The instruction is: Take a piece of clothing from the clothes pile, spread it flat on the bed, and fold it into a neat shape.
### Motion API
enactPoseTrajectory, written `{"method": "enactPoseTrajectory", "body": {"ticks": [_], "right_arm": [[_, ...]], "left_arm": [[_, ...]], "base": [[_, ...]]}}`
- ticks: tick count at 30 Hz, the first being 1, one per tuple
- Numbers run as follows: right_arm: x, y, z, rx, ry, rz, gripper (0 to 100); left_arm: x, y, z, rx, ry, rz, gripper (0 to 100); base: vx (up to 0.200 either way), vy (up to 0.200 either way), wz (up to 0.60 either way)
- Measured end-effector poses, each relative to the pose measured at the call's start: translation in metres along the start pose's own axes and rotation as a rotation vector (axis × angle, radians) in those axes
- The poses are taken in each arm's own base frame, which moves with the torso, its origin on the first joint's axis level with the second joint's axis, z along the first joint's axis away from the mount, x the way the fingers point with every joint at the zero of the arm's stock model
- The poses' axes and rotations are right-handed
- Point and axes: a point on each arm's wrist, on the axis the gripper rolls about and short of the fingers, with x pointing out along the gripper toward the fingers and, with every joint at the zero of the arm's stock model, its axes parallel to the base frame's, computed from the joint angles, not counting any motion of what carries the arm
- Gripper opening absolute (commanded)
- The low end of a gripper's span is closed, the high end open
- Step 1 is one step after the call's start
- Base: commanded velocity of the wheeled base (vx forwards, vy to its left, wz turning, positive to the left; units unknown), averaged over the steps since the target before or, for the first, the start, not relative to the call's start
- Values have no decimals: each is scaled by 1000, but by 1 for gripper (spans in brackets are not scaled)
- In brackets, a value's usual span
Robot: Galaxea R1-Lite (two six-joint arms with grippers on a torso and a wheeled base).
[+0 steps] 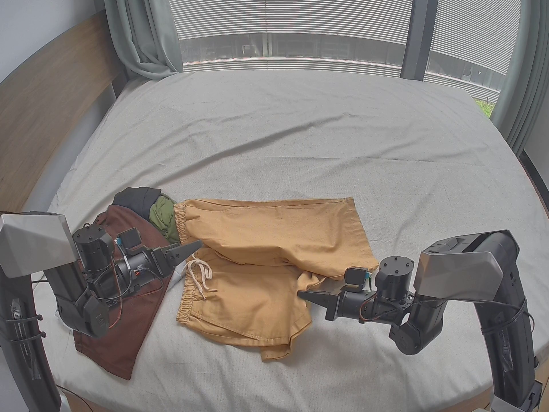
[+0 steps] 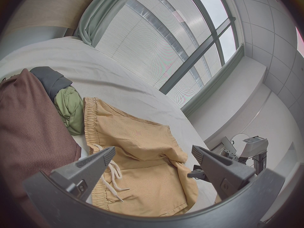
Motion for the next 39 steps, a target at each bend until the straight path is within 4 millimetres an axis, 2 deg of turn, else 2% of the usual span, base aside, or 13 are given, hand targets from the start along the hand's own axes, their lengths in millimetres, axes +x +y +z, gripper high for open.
{"method": "enactPoseTrajectory", "body": {"ticks": [6, 12, 13, 28, 39], "right_arm": [[11, -2, 1, 0, -15, 19, 0], [22, -2, -7, -2, -13, 20, 0], [23, -2, -9, -3, -12, 18, 100], [24, -1, -21, 13, -3, -30, 100], [-5, 6, -22, 39, 17, -135, 100]], "left_arm": [[0, 0, 0, -1, 2, -1, 100], [0, 0, -1, -2, 4, -1, 100], [0, 0, -1, -2, 4, -1, 100], [1, 1, -1, -2, 3, -2, 100], [1, 1, 0, -3, 1, -2, 100]], "base": [[0, 0, 0], [0, 0, 0], [0, 0, 0], [0, 0, 0], [0, 0, 0]]}}
